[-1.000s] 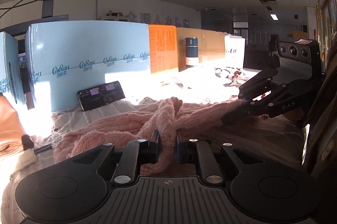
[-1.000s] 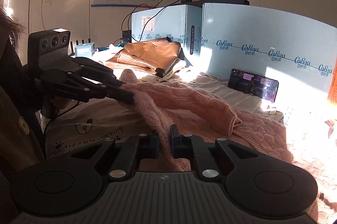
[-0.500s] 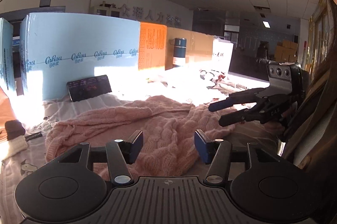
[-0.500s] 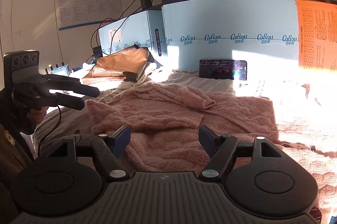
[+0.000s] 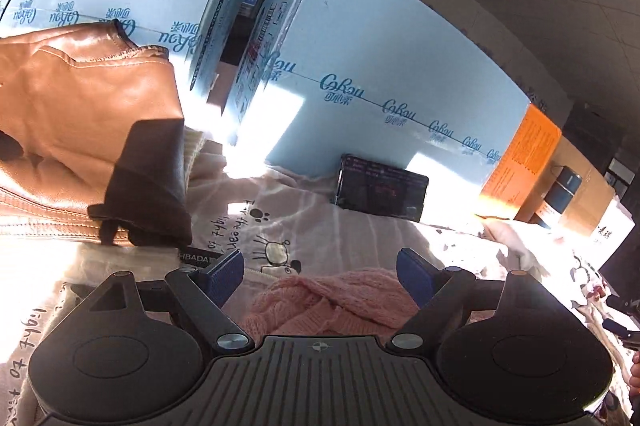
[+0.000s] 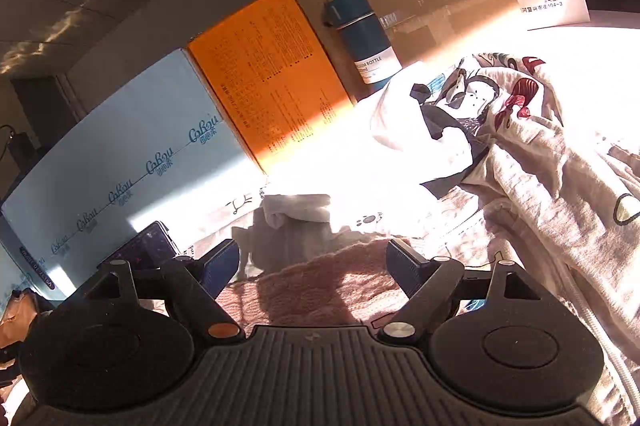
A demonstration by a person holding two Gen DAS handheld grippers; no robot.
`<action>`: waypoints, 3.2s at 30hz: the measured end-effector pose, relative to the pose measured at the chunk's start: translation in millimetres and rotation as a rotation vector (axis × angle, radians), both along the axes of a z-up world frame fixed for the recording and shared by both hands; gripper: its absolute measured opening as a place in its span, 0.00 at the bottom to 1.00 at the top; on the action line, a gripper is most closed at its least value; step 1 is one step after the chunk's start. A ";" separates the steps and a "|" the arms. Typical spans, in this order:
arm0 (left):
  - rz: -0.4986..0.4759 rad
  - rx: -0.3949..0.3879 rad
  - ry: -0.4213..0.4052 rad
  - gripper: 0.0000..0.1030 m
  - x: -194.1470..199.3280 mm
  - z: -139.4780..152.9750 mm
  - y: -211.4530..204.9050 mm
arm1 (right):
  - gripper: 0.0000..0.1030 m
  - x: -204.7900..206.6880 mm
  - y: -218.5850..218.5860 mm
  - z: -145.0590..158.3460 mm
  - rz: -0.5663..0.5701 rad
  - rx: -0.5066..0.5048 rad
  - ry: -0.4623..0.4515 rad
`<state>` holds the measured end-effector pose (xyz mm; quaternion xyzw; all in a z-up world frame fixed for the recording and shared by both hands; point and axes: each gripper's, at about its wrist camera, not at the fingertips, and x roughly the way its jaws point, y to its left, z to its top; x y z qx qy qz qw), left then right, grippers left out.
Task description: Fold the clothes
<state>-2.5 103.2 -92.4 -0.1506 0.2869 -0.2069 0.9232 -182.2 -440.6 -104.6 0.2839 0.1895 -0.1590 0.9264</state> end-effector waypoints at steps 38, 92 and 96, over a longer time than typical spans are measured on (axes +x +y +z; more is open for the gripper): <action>-0.074 0.339 -0.123 0.61 27.2 3.1 -43.3 | 0.59 47.8 5.2 -9.4 -0.088 -0.314 0.159; -0.092 0.085 -0.100 0.95 -93.3 -22.4 -1.4 | 0.28 61.3 224.8 -13.3 0.620 -0.166 0.167; -0.094 0.081 -0.109 0.95 -94.6 -22.7 -0.8 | 0.19 56.1 215.2 -9.3 0.607 -0.147 0.149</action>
